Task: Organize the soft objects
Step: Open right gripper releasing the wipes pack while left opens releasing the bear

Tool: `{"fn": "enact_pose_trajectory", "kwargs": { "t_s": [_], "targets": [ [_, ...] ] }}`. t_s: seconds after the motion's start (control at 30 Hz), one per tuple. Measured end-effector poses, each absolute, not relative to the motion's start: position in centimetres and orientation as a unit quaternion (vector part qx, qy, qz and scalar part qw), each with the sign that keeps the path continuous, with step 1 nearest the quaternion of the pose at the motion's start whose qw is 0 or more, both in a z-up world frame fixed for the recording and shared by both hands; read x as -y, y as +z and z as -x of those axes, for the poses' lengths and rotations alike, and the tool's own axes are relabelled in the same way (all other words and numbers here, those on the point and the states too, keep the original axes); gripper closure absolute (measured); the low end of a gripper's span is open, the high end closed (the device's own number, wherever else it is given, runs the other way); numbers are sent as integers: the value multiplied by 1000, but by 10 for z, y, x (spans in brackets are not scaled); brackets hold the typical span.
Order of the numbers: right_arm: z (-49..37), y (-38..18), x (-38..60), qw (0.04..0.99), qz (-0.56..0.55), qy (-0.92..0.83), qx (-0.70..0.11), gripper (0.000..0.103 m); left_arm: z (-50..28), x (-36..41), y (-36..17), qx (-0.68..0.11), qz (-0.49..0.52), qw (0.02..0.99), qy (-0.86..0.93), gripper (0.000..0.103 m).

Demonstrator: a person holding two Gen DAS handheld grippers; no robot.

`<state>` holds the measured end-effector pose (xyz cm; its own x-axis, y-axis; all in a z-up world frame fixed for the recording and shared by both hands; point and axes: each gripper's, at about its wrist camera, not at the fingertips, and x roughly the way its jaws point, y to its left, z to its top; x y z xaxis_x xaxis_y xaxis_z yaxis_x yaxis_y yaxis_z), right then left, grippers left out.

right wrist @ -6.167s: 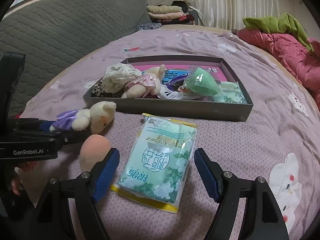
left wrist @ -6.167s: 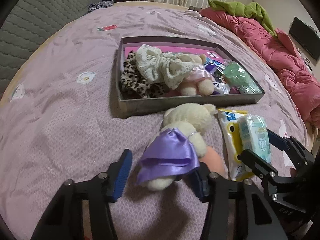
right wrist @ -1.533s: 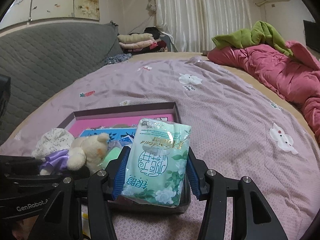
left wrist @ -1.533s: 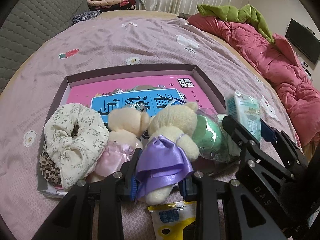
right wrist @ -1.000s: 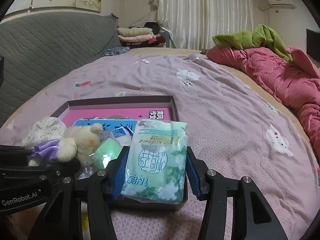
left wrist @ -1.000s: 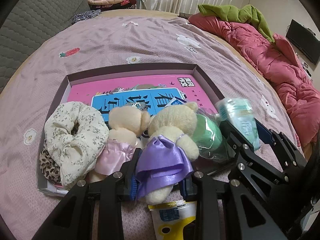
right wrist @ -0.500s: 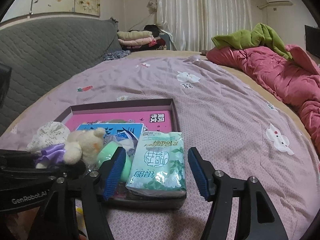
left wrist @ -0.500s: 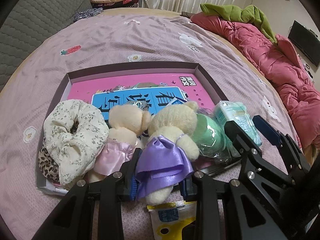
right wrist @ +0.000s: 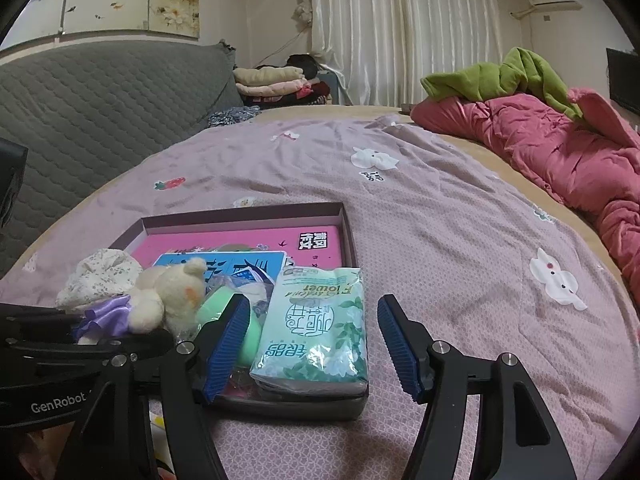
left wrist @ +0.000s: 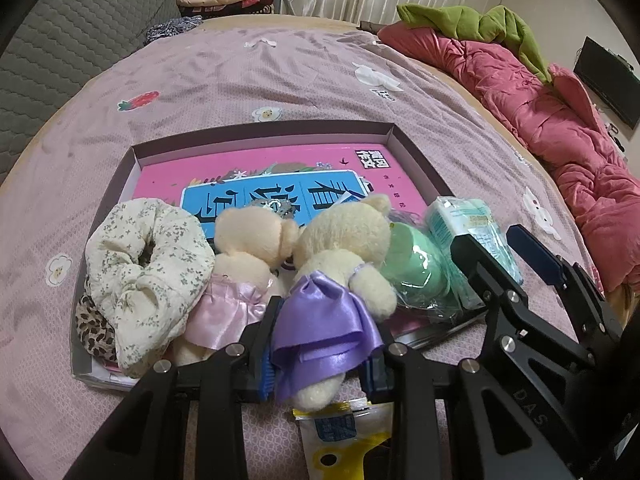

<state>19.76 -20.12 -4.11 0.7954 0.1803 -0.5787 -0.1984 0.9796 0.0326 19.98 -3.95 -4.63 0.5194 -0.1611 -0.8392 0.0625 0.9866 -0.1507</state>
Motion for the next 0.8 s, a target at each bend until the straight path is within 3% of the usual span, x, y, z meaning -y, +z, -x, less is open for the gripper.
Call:
{"fn": "enact_pose_trajectory", "kwargs": {
  "t_s": [0.8],
  "targets": [
    [-196,-38,206,950,6,97,-296,31,-192,41,-35,-474,36,877,-68,70]
  ]
}}
